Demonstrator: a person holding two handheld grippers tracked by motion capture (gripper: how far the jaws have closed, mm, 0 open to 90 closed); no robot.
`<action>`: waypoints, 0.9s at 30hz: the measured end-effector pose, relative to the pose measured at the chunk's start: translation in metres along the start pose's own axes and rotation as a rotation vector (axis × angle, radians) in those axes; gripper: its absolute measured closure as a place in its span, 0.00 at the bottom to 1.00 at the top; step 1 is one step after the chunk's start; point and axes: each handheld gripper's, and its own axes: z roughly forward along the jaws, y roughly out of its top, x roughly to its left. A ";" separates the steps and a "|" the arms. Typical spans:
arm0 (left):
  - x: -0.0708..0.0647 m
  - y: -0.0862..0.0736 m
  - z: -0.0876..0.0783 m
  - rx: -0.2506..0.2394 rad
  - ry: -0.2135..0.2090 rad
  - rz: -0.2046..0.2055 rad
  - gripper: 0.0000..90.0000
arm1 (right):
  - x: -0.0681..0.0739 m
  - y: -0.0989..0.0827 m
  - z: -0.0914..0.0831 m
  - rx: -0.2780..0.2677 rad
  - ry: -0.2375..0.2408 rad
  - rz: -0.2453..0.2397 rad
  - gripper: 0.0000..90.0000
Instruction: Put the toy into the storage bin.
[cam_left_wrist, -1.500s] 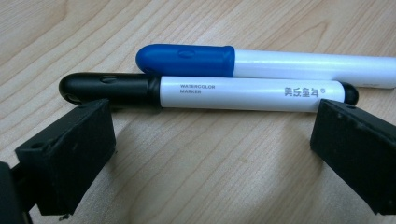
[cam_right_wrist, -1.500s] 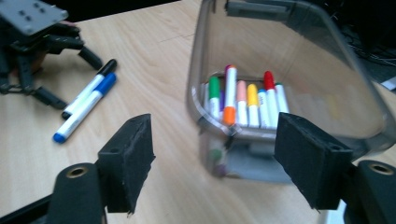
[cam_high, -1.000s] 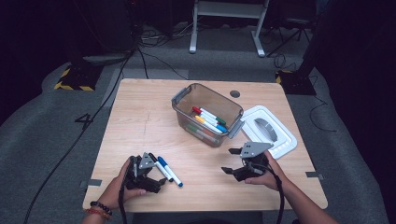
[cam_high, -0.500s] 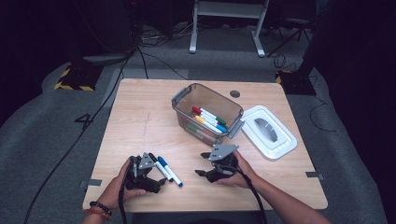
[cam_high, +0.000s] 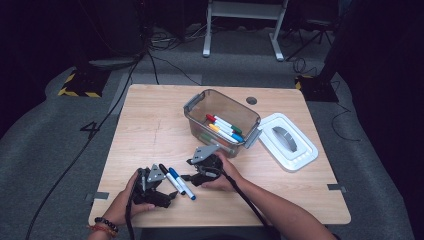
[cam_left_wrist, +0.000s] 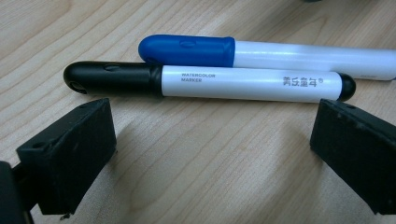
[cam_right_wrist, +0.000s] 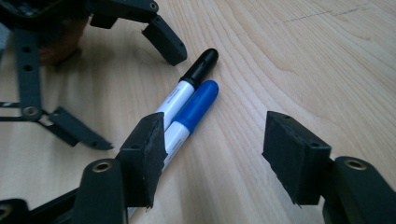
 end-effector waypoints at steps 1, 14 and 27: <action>0.000 0.000 0.000 -0.001 0.000 -0.001 0.01 | -0.001 0.002 0.003 0.003 -0.002 -0.002 0.46; 0.000 0.000 0.000 -0.002 0.001 -0.004 0.01 | 0.002 0.018 0.032 0.040 0.004 -0.023 0.47; 0.000 0.000 0.000 -0.002 0.000 -0.004 0.01 | -0.017 0.003 0.036 0.110 -0.031 0.037 0.71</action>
